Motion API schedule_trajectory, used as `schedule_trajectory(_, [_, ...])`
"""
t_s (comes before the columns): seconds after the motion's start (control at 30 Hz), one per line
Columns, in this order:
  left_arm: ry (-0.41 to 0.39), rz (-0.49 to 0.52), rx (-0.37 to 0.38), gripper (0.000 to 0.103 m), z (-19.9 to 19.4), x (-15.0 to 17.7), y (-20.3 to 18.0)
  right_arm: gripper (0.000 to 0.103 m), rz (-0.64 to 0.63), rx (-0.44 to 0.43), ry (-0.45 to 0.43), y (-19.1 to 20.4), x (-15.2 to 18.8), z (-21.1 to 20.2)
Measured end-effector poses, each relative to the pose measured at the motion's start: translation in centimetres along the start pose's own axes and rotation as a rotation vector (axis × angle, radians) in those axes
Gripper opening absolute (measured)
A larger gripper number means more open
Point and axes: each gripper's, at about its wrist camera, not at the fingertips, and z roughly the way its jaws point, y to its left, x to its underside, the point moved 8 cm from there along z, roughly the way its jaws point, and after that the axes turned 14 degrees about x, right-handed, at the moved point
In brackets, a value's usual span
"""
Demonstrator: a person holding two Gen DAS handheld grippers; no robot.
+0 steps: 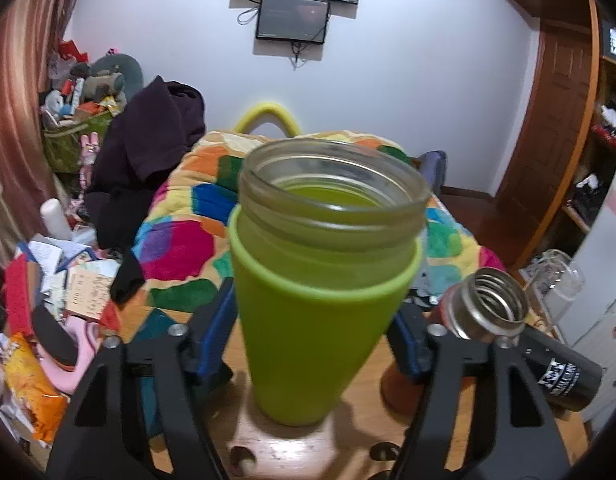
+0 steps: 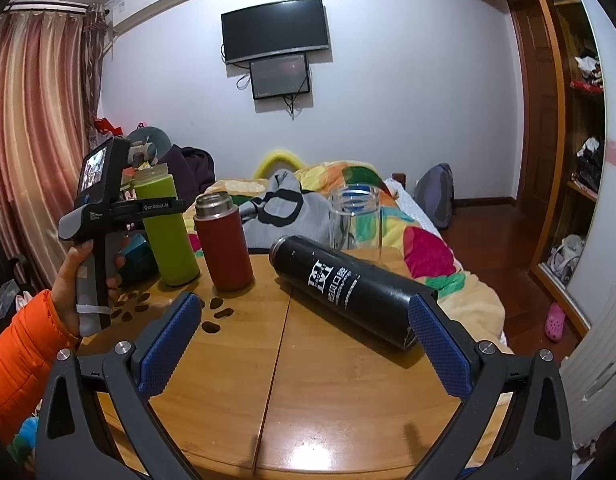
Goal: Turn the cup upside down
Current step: 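Grasp the lime-green bottle with the left tool and lift it, then rotate the held green bottle with the left tool, turning its base upward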
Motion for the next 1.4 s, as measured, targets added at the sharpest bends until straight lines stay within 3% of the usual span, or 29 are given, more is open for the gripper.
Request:
schedule_trajectory(0.13, [-0.002,0.060,-0.043,0.063,-0.4,0.0,-0.7,0.103,0.006,-0.006,0.012,0.0,0.2,0.4])
schedule_trajectory(0.53, [0.055,0.159,0.042,0.062,-6.2,3.8,-4.2,0.103,-0.021,-0.037,0.013,1.0,1.5,0.4])
schedule_trajectory(0.9, [0.153,0.273,0.274,0.062,-12.0,8.7,-11.7,0.103,-0.097,-0.179,0.049,4.1,4.5,0.1])
schedule_trajectory(1.13, [0.245,0.237,0.467,0.062,-12.7,9.9,-15.1,0.103,-0.157,-0.300,0.078,7.4,6.1,0.2])
schedule_trajectory(1.4, [0.261,0.168,0.545,0.062,-12.4,9.8,-15.1,0.100,-0.188,-0.397,0.159,10.4,7.7,2.3])
